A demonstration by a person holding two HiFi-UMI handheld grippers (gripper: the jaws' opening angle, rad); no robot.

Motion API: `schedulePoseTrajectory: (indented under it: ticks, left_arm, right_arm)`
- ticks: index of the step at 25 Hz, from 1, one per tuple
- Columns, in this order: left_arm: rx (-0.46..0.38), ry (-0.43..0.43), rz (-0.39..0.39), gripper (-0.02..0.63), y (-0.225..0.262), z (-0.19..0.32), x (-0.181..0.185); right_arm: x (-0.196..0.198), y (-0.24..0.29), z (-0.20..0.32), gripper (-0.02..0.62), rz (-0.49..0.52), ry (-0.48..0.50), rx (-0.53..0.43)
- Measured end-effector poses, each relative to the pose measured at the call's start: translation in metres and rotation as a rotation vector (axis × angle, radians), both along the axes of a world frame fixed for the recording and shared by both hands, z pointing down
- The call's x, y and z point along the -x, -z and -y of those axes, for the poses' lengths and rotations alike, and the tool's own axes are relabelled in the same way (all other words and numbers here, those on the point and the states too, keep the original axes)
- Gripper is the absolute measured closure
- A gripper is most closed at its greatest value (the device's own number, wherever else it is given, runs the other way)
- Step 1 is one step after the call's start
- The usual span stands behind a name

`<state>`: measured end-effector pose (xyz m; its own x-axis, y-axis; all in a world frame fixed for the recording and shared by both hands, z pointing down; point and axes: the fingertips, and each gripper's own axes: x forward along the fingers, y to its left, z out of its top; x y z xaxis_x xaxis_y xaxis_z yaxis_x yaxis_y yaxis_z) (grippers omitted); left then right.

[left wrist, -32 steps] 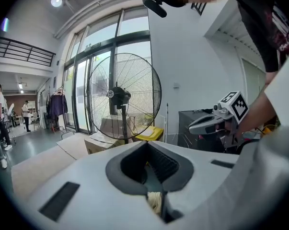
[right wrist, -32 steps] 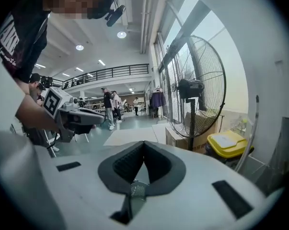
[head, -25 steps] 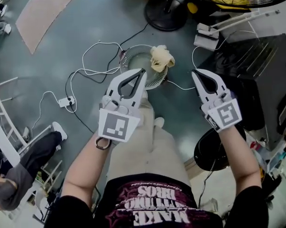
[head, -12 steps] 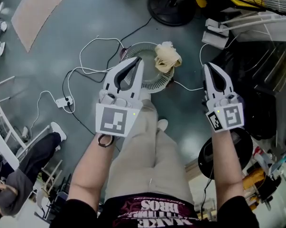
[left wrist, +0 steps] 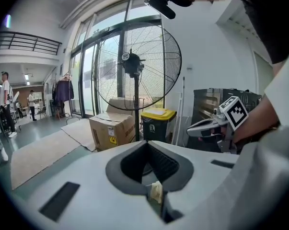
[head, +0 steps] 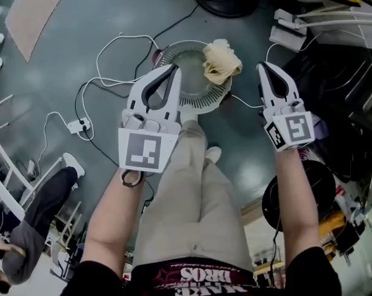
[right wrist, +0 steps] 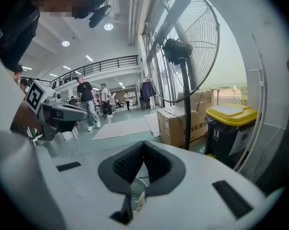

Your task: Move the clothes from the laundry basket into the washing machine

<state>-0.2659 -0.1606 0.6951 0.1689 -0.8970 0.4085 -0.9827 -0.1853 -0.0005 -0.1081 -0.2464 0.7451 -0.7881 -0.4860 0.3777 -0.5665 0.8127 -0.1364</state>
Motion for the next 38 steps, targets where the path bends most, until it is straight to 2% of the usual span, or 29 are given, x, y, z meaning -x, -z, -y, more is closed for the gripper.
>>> schedulePoseTrajectory:
  ticks: [5,10,14,20,22,23,24,27,31,38]
  left_arm:
    - [0.028,-0.007,-0.02,0.601,-0.03,0.008,0.008]
    - [0.062,-0.056,0.012,0.601,-0.062,0.013,0.007]
    - [0.081,-0.061,0.011,0.601,-0.081,0.014,0.011]
    - [0.099,-0.056,0.014,0.601,-0.101,0.015,0.02]
    - [0.107,-0.06,0.016,0.601,-0.106,0.013,0.021]
    - [0.114,-0.063,0.018,0.601,-0.11,0.011,0.021]
    - [0.121,-0.067,0.019,0.601,-0.113,0.009,0.021]
    - [0.136,-0.07,0.018,0.601,-0.12,0.005,0.022]
    - [0.148,-0.062,0.008,0.601,-0.131,0.0,0.027]
    - [0.15,-0.067,0.012,0.601,-0.136,0.001,0.032]
  right_arm:
    - [-0.005,-0.057,0.007,0.591,-0.061,-0.021,0.044]
    - [-0.01,-0.118,0.009,0.591,-0.142,-0.015,0.097]
    - [-0.007,-0.167,0.01,0.591,-0.198,-0.009,0.151]
    - [-0.004,-0.231,0.011,0.589,-0.282,0.024,0.216]
    - [-0.003,-0.256,0.006,0.585,-0.305,0.05,0.269]
    - [-0.003,-0.269,0.002,0.475,-0.314,0.067,0.309]
    - [-0.004,-0.282,-0.002,0.333,-0.324,0.083,0.35]
    - [-0.007,-0.309,-0.004,0.226,-0.359,0.089,0.399]
    - [-0.008,-0.329,-0.009,0.163,-0.388,0.091,0.432]
    - [-0.002,-0.352,-0.011,0.144,-0.42,0.101,0.451]
